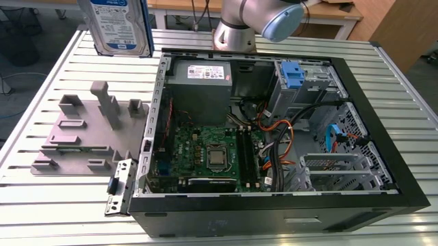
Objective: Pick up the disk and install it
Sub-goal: 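Pick up the disk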
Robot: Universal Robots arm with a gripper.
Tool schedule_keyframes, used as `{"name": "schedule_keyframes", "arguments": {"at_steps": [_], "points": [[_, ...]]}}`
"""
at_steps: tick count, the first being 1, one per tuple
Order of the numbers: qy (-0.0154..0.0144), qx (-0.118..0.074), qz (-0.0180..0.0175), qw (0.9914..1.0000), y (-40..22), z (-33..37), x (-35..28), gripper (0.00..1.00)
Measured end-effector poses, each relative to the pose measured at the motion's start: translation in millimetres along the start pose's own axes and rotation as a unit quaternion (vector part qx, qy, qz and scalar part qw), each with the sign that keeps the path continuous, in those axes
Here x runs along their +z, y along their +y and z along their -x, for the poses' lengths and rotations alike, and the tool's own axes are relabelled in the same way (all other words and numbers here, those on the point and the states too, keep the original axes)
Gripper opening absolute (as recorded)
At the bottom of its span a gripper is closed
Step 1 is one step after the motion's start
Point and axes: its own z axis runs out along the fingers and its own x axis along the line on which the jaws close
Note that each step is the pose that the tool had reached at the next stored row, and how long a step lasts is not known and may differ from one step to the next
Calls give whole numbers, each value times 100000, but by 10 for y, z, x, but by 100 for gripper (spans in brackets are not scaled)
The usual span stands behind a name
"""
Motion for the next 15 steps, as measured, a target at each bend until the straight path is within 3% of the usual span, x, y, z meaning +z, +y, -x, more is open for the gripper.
{"name": "schedule_keyframes", "arguments": {"at_steps": [15], "points": [[3,45,8,100000,-459,16,-10,35]]}}
